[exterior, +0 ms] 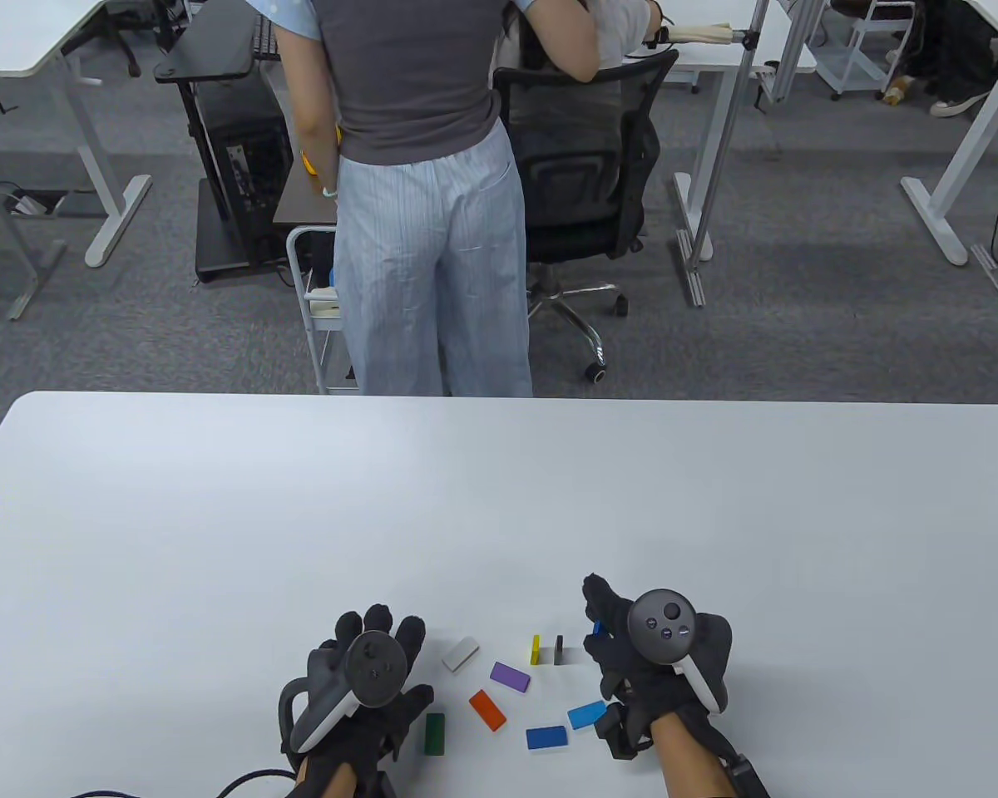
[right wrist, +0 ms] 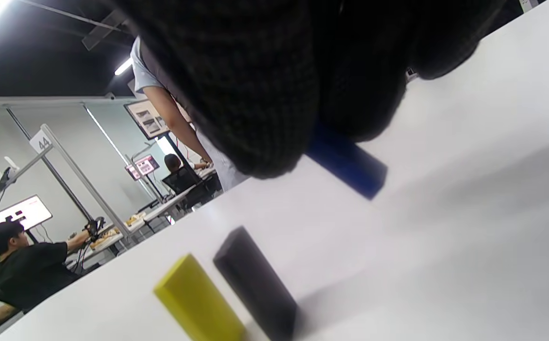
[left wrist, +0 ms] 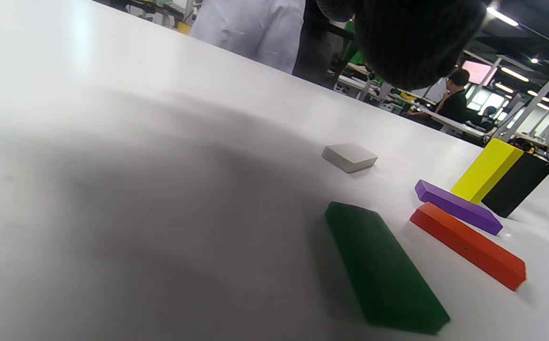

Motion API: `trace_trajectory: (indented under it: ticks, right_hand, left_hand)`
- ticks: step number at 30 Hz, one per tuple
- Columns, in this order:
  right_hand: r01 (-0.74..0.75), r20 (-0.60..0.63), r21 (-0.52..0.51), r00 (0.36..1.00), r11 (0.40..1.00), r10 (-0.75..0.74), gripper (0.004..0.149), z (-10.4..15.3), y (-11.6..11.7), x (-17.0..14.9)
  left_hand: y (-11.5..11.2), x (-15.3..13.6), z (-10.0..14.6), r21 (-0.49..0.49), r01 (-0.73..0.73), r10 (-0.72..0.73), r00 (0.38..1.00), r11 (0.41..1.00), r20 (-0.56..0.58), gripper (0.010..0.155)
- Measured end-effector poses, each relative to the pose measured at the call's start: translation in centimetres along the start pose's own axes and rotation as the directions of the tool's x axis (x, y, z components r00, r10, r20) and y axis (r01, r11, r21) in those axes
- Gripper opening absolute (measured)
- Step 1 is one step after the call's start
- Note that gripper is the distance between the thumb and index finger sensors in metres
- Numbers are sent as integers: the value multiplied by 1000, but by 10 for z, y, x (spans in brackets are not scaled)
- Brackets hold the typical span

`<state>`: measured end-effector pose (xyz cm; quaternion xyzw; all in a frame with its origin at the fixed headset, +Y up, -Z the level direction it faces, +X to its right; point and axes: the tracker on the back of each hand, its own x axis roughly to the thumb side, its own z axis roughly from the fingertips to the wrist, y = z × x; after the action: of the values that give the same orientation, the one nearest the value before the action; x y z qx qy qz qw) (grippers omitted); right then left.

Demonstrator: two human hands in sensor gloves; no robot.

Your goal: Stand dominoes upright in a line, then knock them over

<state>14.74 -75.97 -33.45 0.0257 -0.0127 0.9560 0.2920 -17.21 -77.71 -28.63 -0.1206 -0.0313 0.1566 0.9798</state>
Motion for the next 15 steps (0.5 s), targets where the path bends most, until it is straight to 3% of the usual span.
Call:
trace_trajectory:
  ticks: [15]
  right_hand:
    - [-138, 41, 40, 990, 990, 136, 70, 0, 20, 6]
  left_hand:
    - [1, 1, 1, 3, 1, -1, 1000, 1000, 4, 77]
